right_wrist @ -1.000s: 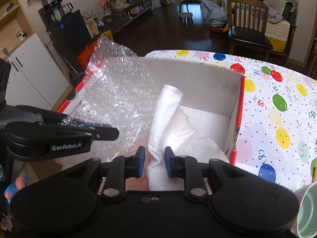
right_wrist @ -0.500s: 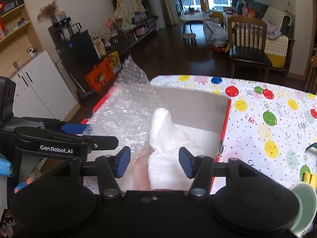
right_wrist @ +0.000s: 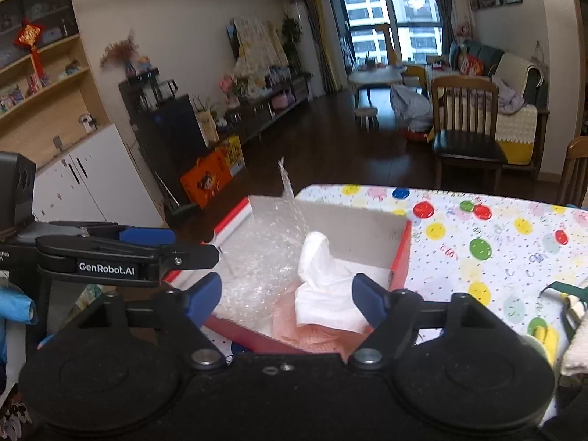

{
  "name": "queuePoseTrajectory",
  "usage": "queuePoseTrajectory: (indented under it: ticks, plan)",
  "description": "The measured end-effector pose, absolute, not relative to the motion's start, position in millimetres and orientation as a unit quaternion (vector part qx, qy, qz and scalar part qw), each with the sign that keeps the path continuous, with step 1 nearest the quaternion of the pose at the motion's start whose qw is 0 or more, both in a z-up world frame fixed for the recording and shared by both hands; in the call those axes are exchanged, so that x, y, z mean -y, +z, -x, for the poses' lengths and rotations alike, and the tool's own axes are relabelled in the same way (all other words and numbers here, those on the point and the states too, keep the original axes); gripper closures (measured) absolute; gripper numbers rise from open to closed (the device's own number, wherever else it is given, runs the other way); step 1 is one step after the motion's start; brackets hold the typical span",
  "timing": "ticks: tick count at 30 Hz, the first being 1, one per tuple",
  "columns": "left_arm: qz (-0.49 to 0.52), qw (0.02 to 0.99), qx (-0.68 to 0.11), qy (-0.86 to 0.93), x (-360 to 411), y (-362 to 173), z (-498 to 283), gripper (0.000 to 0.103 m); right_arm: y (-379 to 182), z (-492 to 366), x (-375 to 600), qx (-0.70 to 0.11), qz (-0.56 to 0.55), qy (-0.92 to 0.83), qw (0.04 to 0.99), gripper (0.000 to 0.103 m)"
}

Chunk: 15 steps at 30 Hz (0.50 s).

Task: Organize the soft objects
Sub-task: 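Move both open grippers back toward the towel and black mask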

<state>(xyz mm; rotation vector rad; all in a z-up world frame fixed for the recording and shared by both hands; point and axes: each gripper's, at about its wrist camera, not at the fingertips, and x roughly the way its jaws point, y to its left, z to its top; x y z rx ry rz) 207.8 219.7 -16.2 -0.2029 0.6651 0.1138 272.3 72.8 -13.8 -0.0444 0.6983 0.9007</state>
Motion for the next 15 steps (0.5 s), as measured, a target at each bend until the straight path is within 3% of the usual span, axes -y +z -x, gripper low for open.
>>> queuePoseTrajectory:
  ticks: [6,15]
  plan:
    - [0.099,0.944,-0.312,0.034,-179.4,-1.7,-200.8,0.018,-0.2,-264.8,-30.1,-0.307,-0.007,0.431,0.848,0.010]
    - [0.111,0.946,-0.304,0.002,-110.7,2.0,-208.7,0.015,2.3,-261.7,49.8,-0.286,-0.029,0.404,0.868,0.002]
